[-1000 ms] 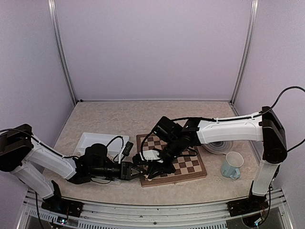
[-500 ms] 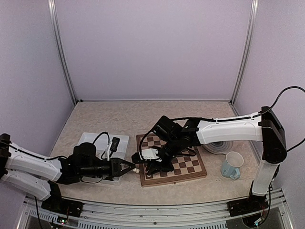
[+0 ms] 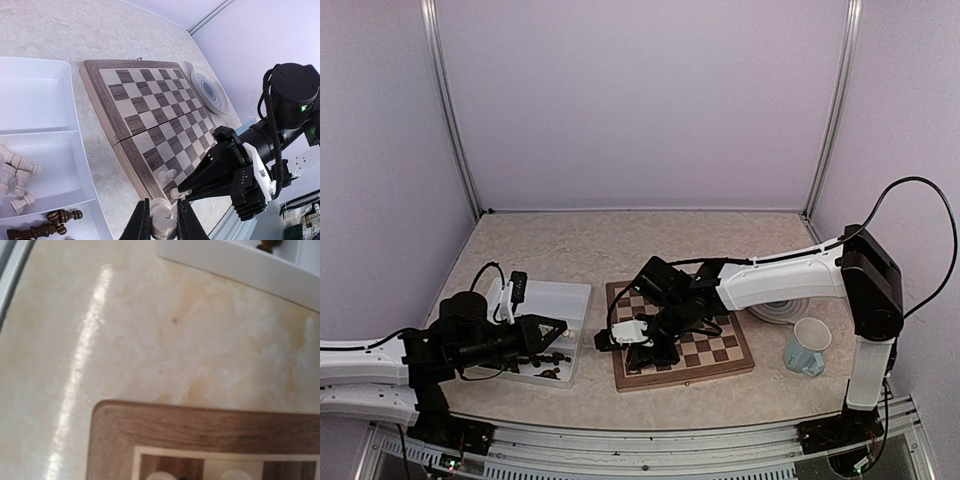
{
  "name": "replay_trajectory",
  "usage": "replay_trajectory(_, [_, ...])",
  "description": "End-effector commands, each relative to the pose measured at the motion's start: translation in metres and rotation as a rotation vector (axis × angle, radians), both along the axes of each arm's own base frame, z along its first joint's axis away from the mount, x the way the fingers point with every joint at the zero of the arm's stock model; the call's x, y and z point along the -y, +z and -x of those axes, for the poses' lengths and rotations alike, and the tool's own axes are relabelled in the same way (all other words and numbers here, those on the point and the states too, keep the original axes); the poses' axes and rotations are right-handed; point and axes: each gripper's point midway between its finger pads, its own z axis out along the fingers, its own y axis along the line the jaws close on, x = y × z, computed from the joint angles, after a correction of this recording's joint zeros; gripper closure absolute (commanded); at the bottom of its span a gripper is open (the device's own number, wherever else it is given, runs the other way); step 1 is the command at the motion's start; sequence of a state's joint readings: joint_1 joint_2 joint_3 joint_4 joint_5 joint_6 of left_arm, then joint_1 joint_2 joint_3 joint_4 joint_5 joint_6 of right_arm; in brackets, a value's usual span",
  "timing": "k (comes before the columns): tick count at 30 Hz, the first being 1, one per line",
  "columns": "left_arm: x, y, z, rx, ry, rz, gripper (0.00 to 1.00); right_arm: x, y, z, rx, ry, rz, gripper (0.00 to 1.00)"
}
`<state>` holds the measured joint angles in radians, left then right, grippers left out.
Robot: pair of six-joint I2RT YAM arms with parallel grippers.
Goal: Set up the chess pieces on the board
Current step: Place the rook at a1.
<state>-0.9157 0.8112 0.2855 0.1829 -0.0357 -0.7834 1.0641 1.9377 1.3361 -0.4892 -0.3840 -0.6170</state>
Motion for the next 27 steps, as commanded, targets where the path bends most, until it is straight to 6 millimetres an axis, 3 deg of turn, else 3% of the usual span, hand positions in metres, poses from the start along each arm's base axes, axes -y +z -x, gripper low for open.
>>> replay_trajectory(1, [-0.003, 0.003, -0.005, 0.014, 0.015, -0.038, 1.00, -0.001, -0.016, -0.005, 0.025, -0.013, 0.037, 0.91])
replay_trajectory(6, [0.001, 0.001, -0.004, 0.011, -0.002, -0.036, 1.00, -0.001, -0.019, -0.004, 0.017, -0.010, 0.041, 0.87])
replay_trajectory(12, [0.006, 0.005, -0.005, 0.023, -0.026, -0.053, 1.00, -0.002, -0.008, -0.003, 0.007, -0.013, 0.028, 0.72])
replay_trajectory(18, [0.020, 0.021, -0.011, 0.055, -0.067, -0.106, 1.00, -0.008, 0.045, -0.004, 0.041, -0.002, -0.043, 0.65])
replay_trajectory(21, [0.036, 0.036, -0.011, 0.078, -0.129, -0.130, 1.00, -0.004, 0.069, -0.011, 0.065, -0.018, -0.071, 0.63])
replay_trajectory(24, [0.057, 0.042, -0.012, 0.103, -0.178, -0.207, 1.00, 0.011, 0.092, -0.025, 0.055, -0.053, -0.106, 0.62])
replay_trajectory(27, [0.080, 0.042, -0.011, 0.126, -0.217, -0.333, 1.00, 0.042, 0.114, -0.045, 0.030, -0.114, -0.146, 0.62])
